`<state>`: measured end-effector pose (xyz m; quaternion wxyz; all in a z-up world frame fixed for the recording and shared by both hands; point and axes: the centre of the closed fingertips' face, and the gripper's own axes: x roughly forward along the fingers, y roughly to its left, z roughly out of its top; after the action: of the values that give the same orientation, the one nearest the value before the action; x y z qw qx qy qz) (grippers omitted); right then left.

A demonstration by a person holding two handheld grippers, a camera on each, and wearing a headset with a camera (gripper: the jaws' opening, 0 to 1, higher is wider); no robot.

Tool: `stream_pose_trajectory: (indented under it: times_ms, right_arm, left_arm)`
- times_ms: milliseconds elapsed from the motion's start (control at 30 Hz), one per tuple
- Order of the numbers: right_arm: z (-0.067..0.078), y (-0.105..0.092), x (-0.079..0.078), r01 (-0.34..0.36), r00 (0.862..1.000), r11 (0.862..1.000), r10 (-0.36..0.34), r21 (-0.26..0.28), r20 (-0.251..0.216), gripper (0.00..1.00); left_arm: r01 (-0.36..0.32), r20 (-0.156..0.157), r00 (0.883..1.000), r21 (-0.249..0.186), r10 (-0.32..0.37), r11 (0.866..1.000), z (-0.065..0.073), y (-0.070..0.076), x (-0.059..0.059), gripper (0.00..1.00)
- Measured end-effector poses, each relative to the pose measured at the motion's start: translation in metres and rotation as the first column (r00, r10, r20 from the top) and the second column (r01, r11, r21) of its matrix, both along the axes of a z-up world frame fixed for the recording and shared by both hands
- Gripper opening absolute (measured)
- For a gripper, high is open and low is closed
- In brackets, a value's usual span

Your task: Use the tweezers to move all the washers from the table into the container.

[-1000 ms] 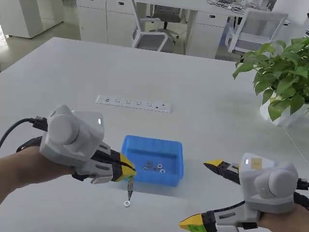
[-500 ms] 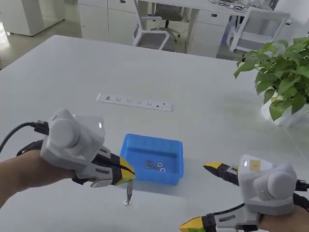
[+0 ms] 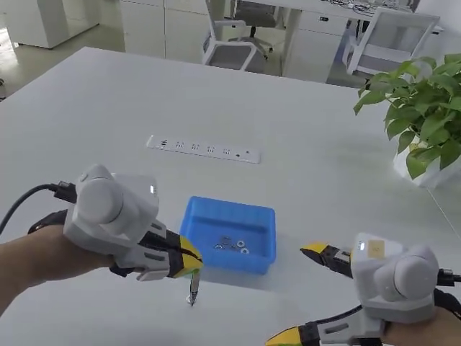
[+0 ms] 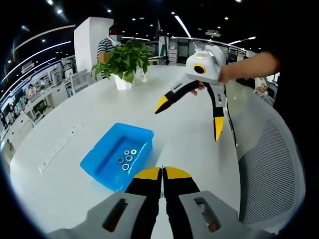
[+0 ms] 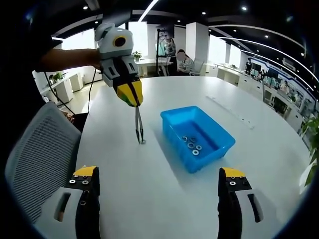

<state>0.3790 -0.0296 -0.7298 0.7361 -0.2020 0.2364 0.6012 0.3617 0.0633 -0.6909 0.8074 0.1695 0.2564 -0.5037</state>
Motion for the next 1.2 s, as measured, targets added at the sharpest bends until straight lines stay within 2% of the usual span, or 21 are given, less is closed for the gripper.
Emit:
stream_pose_trajectory:
  times_ms: [167, 400, 500, 633, 967, 1200]
  right_arm:
    - [0.000, 0.004, -0.001, -0.012, 1.000, 1.000, 0.012, 0.004, 0.000, 1.00]
    - [0.001, 0.017, -0.004, -0.060, 0.998, 0.998, 0.060, 0.018, 0.012, 0.97]
    - [0.001, 0.022, -0.005, -0.094, 0.995, 0.996, 0.093, 0.008, 0.023, 0.91]
    - [0.003, 0.030, -0.009, -0.133, 0.991, 0.991, 0.133, 0.029, 0.018, 0.81]
    - [-0.003, 0.047, -0.016, -0.248, 0.969, 0.969, 0.248, 0.001, 0.014, 0.63]
    - [-0.006, 0.058, -0.019, -0.322, 0.946, 0.946, 0.323, -0.020, 0.022, 0.50]
  left_arm:
    - [-0.001, -0.004, 1.000, -0.015, 0.001, 1.000, 0.001, -0.001, 0.000, 0.05]
    - [0.012, -0.002, 1.000, -0.004, -0.012, 1.000, 0.000, -0.001, -0.001, 0.05]
    - [0.016, -0.004, 1.000, -0.002, -0.016, 1.000, 0.000, -0.001, -0.002, 0.05]
    - [0.016, -0.001, 1.000, 0.006, -0.016, 1.000, 0.000, -0.001, -0.001, 0.05]
    - [0.024, 0.004, 1.000, 0.028, -0.024, 0.999, -0.005, 0.003, 0.003, 0.05]
    - [0.027, -0.002, 1.000, 0.026, -0.027, 0.999, -0.007, 0.004, 0.004, 0.05]
